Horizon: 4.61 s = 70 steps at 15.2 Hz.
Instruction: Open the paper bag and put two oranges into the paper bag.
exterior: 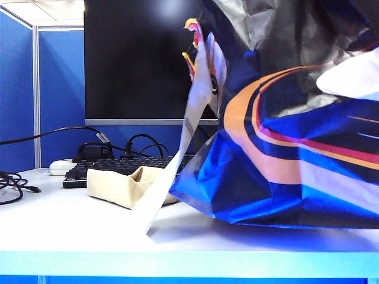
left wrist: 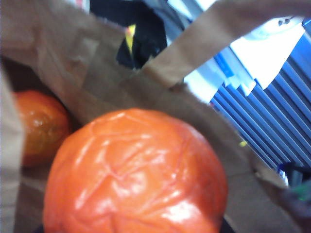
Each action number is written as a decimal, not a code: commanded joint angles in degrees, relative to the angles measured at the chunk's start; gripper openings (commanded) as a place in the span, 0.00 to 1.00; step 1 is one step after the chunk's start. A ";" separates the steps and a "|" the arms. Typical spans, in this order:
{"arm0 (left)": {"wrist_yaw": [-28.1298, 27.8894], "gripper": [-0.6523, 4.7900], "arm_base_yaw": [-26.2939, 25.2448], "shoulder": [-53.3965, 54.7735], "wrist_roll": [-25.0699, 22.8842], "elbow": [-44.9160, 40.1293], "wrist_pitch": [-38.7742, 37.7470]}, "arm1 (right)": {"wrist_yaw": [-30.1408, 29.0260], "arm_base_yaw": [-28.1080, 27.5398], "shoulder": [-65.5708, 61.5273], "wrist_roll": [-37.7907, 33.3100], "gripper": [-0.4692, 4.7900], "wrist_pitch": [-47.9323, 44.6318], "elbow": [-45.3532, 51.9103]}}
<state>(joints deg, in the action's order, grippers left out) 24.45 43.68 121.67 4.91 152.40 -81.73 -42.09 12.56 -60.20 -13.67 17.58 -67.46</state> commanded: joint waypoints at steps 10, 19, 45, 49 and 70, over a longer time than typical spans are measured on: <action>-11.69 1.00 -1.05 -3.39 -5.03 0.28 -0.20 | -0.22 0.04 0.17 0.20 0.09 -1.77 -0.33; -28.72 1.00 -5.46 -14.10 -10.69 0.31 7.87 | 0.63 0.04 0.17 -0.98 0.85 -1.22 -0.33; -21.62 1.00 -16.48 -17.97 -10.27 0.28 6.10 | 11.74 -7.76 6.93 4.02 0.91 11.61 -0.66; -21.55 1.00 -16.48 -17.97 -10.29 0.28 5.99 | 11.50 -9.66 7.74 4.61 0.92 13.05 -0.66; -22.49 0.55 -23.52 -26.32 -11.91 0.28 8.15 | 23.58 -27.41 37.59 17.68 0.63 8.96 -0.61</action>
<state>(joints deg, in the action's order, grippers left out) 1.32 19.97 96.88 -5.98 152.42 -74.32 -19.79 -15.05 -23.86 3.33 29.15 -67.92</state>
